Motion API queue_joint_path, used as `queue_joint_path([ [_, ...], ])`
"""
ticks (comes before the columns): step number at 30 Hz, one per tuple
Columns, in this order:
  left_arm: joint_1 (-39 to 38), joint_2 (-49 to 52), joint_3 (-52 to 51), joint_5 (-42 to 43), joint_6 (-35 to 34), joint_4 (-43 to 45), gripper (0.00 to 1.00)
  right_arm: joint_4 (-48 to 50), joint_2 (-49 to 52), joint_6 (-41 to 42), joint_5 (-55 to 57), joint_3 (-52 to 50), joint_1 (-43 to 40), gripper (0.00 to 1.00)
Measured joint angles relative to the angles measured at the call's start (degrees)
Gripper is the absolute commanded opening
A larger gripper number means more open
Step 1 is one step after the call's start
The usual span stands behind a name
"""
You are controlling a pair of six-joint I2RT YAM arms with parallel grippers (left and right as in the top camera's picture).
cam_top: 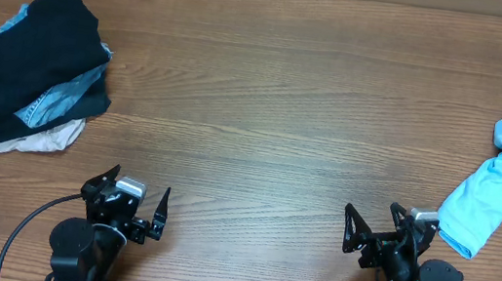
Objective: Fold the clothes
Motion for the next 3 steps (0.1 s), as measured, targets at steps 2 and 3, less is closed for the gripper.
queue_joint_path([
  [2, 0.0, 0.0, 0.0, 0.0, 0.0, 0.0, 1.0, 0.02, 0.0, -0.02, -0.02, 0.0, 0.0, 1.0],
  [3, 0.0, 0.0, 0.0, 0.0, 0.0, 0.0, 1.0, 0.0, 0.0, 0.02, 0.0, 0.0, 0.0, 1.0],
])
